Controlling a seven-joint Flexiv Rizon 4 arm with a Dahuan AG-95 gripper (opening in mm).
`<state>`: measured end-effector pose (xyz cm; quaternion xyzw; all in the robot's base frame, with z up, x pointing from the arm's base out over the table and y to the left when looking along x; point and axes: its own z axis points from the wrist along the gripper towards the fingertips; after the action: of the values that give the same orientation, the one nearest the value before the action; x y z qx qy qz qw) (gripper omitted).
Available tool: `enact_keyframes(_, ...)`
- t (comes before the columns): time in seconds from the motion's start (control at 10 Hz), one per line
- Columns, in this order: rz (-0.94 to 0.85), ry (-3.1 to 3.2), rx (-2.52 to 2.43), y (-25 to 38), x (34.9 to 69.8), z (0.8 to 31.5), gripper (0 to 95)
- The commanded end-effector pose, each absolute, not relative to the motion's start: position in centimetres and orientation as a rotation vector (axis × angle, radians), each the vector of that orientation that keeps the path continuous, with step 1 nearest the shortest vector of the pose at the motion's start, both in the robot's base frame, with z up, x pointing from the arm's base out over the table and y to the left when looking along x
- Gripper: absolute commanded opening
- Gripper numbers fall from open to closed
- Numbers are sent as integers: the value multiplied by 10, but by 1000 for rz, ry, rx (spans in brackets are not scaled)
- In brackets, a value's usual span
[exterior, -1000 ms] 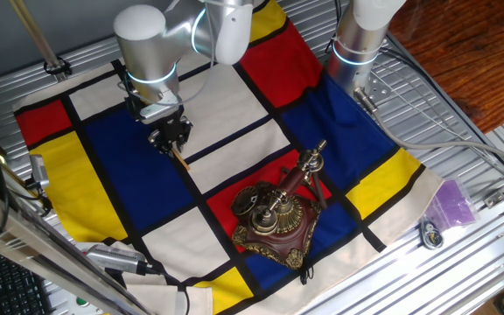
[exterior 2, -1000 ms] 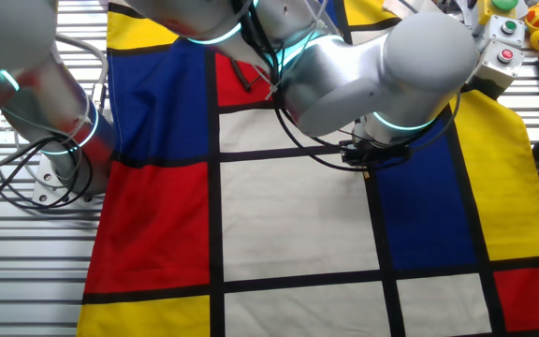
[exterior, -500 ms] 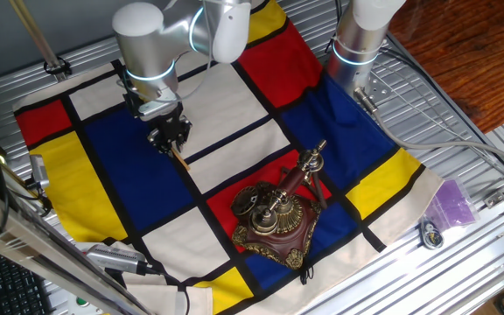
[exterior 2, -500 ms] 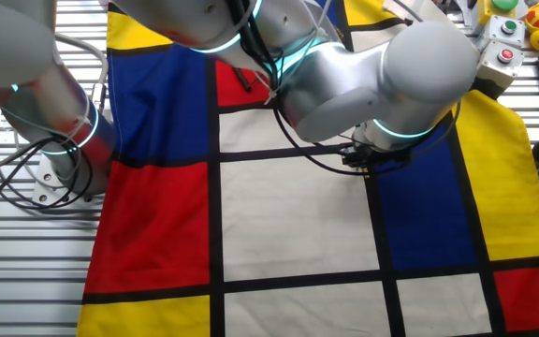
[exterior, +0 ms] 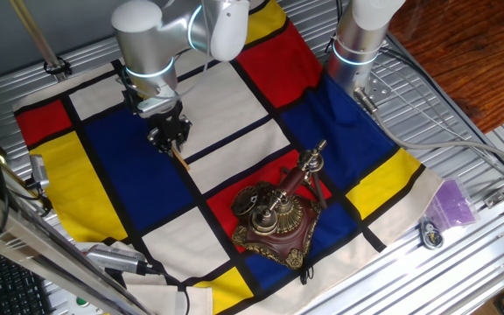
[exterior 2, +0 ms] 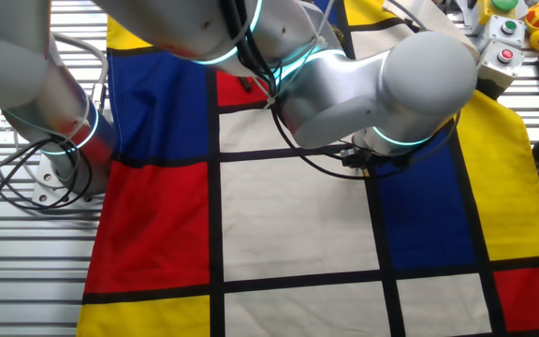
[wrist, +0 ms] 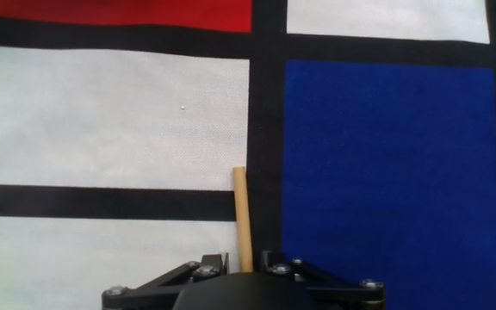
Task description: Dial a number on an old rotary phone
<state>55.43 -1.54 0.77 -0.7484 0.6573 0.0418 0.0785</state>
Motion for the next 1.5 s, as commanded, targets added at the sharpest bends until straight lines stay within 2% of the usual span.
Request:
enact_keyframes(0.1, 131, 1964, -2234, -15, 554, 7, 190)
enact_keyframes(0.6, 133, 1963, -2231, -16, 554, 6, 190)
enact_keyframes(0.7, 134, 1962, -2231, -16, 554, 6, 0)
enact_keyframes(1.2, 131, 1993, -2213, -15, 554, 7, 0)
enact_keyframes(1.5, 96, 2103, -2169, -13, 552, 18, 0)
